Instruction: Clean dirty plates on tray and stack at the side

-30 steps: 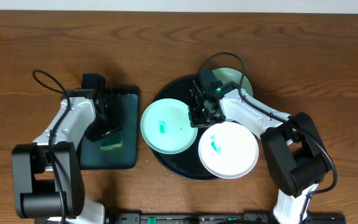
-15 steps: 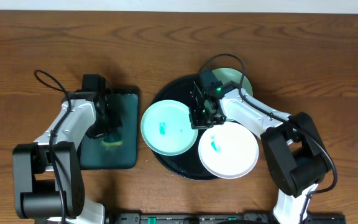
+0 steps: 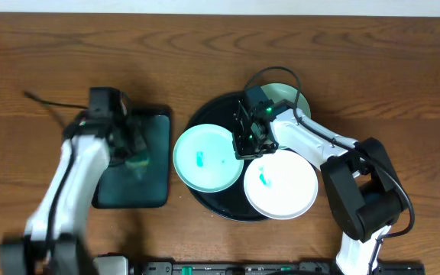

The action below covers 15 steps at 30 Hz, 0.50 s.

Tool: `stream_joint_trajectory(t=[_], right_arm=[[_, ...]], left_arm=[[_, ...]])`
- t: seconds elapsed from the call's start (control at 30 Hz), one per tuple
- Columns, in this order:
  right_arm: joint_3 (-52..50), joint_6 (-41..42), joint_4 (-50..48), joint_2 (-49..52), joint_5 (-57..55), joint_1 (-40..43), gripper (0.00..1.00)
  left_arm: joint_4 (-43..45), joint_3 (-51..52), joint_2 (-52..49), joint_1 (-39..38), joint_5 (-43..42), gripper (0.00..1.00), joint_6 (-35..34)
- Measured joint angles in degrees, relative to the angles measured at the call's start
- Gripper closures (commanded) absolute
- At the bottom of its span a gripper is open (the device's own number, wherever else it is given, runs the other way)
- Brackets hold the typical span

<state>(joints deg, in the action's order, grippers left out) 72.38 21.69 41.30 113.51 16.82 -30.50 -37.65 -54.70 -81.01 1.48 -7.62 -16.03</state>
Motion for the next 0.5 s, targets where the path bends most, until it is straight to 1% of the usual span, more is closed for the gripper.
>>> stream_joint_trajectory(t=[0.13, 0.23, 0.33, 0.5], right_arm=[[0.0, 0.0, 0.0, 0.0, 0.0, 0.0, 0.99], [0.0, 0.0, -0.3, 0.0, 0.0, 0.0, 0.99], [0.0, 0.0, -0.3, 0.0, 0.0, 0.0, 0.99], [0.0, 0.0, -0.4, 0.0, 0.0, 0.0, 0.99]], left_arm=[[0.2, 0.0, 12.9, 0.0, 0.0, 0.93, 0.9], [0.2, 0.0, 19.5, 0.0, 0.0, 0.93, 1.9], [0.0, 0.0, 24.3, 0.0, 0.0, 0.93, 3.3], [0.0, 0.0, 26.2, 0.0, 0.0, 0.93, 4.5]])
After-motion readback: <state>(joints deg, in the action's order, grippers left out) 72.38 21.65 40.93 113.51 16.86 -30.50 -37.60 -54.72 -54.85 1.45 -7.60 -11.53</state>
